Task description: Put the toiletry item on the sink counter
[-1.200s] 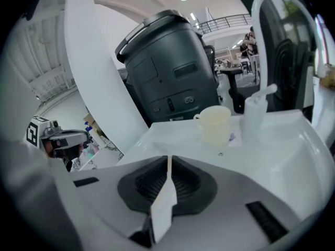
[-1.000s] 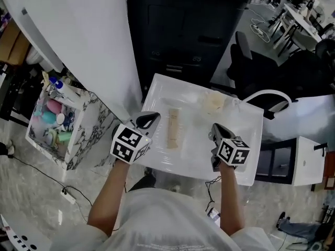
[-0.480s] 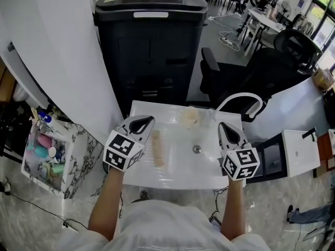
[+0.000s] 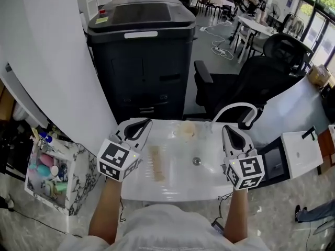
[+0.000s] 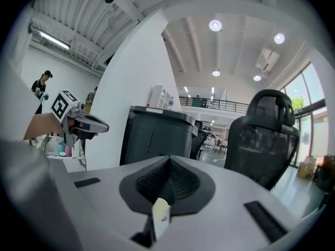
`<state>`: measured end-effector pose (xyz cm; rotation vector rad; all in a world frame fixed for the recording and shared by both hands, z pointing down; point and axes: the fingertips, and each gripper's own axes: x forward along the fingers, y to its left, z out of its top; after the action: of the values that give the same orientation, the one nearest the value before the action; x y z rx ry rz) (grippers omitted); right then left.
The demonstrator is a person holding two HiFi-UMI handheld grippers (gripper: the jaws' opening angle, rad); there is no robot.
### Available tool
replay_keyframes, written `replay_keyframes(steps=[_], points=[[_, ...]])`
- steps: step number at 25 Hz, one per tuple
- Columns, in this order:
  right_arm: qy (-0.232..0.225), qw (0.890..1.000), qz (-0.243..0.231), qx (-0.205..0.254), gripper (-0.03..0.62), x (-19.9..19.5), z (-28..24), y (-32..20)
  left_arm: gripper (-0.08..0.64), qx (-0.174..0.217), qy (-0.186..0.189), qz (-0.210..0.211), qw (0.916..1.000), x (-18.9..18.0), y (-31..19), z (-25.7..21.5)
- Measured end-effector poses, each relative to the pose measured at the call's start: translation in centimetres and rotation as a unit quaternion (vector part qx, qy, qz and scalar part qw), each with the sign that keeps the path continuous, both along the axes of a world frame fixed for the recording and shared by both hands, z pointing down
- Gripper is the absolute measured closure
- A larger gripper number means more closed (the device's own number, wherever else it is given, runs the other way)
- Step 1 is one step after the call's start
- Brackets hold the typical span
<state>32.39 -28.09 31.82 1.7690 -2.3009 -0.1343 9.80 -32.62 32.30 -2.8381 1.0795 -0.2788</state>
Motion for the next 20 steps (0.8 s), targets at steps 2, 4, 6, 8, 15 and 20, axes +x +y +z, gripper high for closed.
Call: replay_keyframes(steps=[2, 4, 6, 8, 15, 20], points=[[0.002, 1.0, -0.002, 0.005, 0.595, -0.2, -0.5, -0.1, 0.549, 0.009, 0.0, -0.005, 0.9999, -0.1, -0.2, -0.7], [0.002, 1.0, -0.005, 0.008, 0.595, -0.4, -0.9, -0.2, 0.549, 0.014, 0.002, -0.004, 0.9999, -0.2, -0.3, -1.2], [0.005, 1.0, -0.006, 0.009, 0.595, -0.6, -1.1, -0.4, 0.549, 0.019, 0.003, -0.003, 0.9998, -0.2, -0.3, -1.7], [0.009, 1.0, -0.008, 0.011, 0.595, -0.8, -1.3, -0.6, 0.549, 0.023, 0.004, -0.004, 0.9997, -0.3, -0.3, -2.2], [0.009, 1.0, -0.011, 0.011, 0.595, -0.8, -1.2, -1.0, 0.549, 0.03, 0.001, -0.007, 0.9995, -0.3, -0.3, -2.3], [0.009, 1.0, -0.014, 0.006, 0.595, -0.9, -0.6, -1.3, 0.549, 0.023, 0.0, -0.01, 0.9997, -0.6, -0.5, -1.7]])
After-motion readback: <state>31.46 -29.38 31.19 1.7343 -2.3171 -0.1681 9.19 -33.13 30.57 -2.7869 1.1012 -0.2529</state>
